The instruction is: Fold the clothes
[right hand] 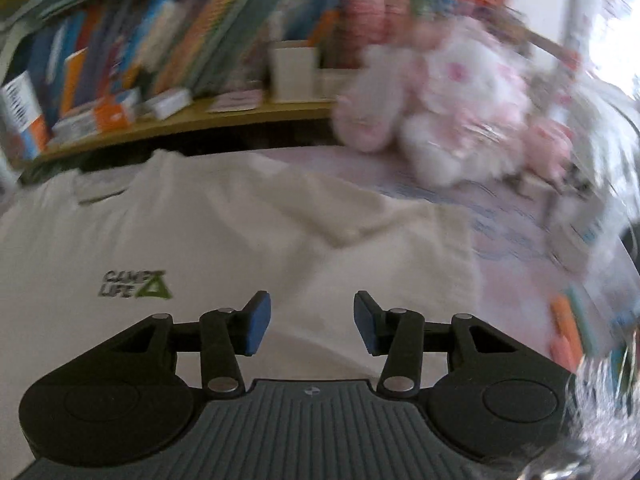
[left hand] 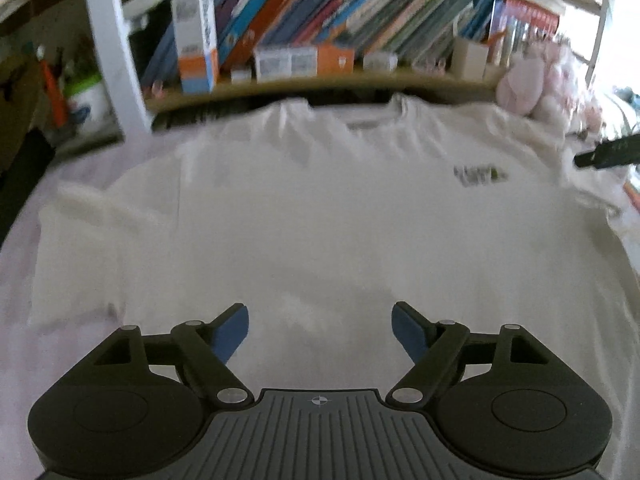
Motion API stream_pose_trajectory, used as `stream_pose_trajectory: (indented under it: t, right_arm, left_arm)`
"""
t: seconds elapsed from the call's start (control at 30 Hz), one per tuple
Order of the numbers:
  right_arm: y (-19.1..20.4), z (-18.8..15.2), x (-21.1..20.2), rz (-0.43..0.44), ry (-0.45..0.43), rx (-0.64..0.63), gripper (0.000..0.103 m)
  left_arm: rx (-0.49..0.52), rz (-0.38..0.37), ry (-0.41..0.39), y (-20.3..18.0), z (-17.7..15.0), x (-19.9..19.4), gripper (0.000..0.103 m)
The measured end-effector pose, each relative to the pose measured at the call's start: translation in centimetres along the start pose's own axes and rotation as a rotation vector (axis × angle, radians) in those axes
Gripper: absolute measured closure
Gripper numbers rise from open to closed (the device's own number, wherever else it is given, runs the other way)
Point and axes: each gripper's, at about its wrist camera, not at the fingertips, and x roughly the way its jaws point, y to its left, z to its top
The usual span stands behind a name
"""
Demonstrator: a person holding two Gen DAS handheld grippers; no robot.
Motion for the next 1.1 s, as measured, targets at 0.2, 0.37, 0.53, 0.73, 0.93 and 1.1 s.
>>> stream_pose_trajectory:
  t: [0.2,0.37,0.53,0.73,0.93,1.1]
  right_arm:
    - [3.1,2.6,2.7,0.080,0.022,-0.123,0.059]
    - [5.9,5.1,5.3,0.124,0.018,-0.245,0.059]
    - [8.9,8.0,8.4,0.160,-0.004,-0.347,0.059]
    - [11.2,10.6,12.3,0.169,0.003,-0.392,0.059]
    - [14.4,12.5,14.1,0.242,0.000,-0.376,0.059]
    - [17.4,13.0,15.6,0.221,0.047,-0.504,0.055]
  left_arm:
    - [0.106,-0.020,-0.065,1.8,4.8,3.5,0.022]
    - [0.197,-0.014,-0.102,2.4,8.0,7.0,0.022]
    - [0.241,-0.005,-0.144,2.6,11.4,10.1,0.022]
    - [0.235,0.030,-0.158,4.1,14.2,13.2,0.022]
    - [0.196,0.001,-0.115,4.3,17.0,16.3,0.023]
    - [0.322,-0.017,-0.017,2.3,18.5,18.9,0.031]
